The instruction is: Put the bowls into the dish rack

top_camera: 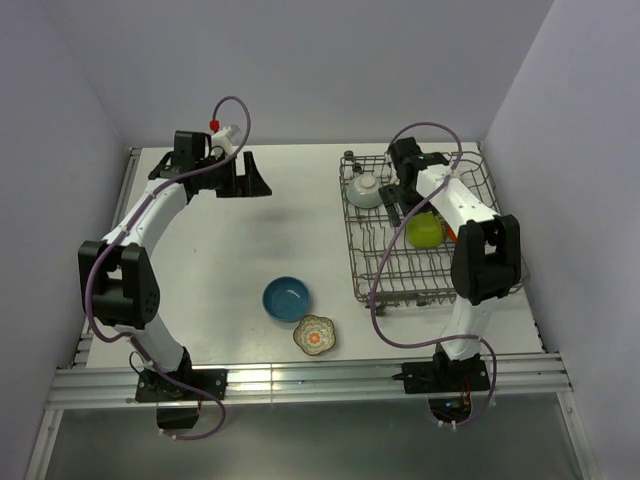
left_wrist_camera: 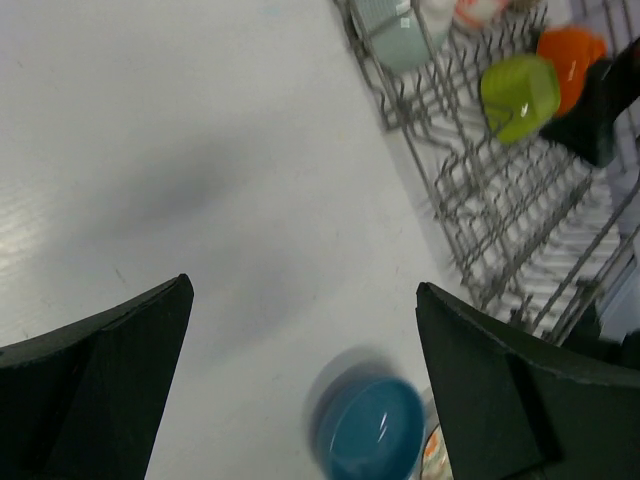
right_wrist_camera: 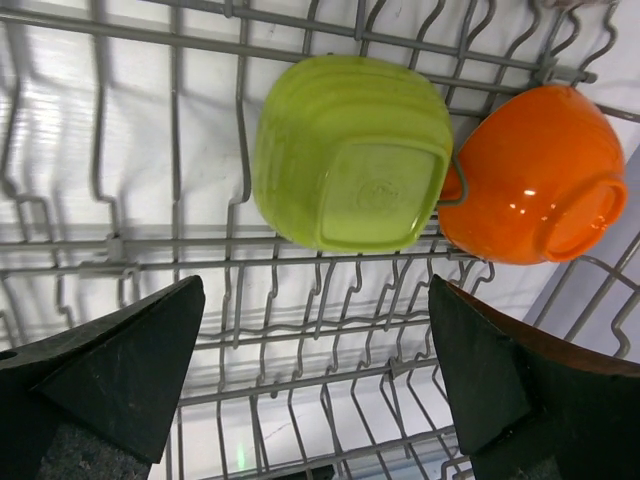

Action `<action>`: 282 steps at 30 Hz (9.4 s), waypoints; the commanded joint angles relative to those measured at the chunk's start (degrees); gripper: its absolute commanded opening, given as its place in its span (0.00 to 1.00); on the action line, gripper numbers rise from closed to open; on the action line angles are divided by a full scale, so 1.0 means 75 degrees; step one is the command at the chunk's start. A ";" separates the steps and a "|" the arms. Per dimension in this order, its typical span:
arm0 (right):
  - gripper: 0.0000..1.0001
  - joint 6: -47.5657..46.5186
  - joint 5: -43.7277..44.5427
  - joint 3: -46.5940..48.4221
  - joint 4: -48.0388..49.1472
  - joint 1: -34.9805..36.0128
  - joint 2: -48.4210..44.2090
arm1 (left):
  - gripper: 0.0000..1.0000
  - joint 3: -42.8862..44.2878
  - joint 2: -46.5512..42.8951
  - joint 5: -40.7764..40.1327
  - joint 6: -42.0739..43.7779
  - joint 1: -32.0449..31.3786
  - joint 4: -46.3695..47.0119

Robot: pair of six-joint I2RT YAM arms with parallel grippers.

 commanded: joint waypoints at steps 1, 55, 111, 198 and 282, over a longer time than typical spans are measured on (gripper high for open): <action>1.00 -0.0036 -0.0381 0.0401 0.0191 -0.0013 -0.1117 | 1.00 -0.0404 -0.0657 0.1006 0.2499 0.0074 -0.0933; 0.93 0.3667 -0.7557 -0.1219 0.3356 -0.2570 -0.4330 | 0.00 0.0191 0.0432 0.1606 0.1400 -0.0770 -0.0423; 0.00 0.4734 -0.7320 0.1291 0.3672 0.1417 -0.1165 | 0.15 -0.2328 -0.0108 0.0832 -0.5074 -0.1098 0.6343; 0.00 0.1428 -0.0453 -0.0889 0.0649 0.1065 -0.0861 | 0.99 -0.2058 -0.0530 0.1593 -0.4089 0.0133 0.4561; 1.00 0.1405 -0.6698 -0.1041 0.1481 -0.2343 -0.5278 | 0.83 -0.4202 -0.1245 0.0669 0.5638 -0.4753 -0.0421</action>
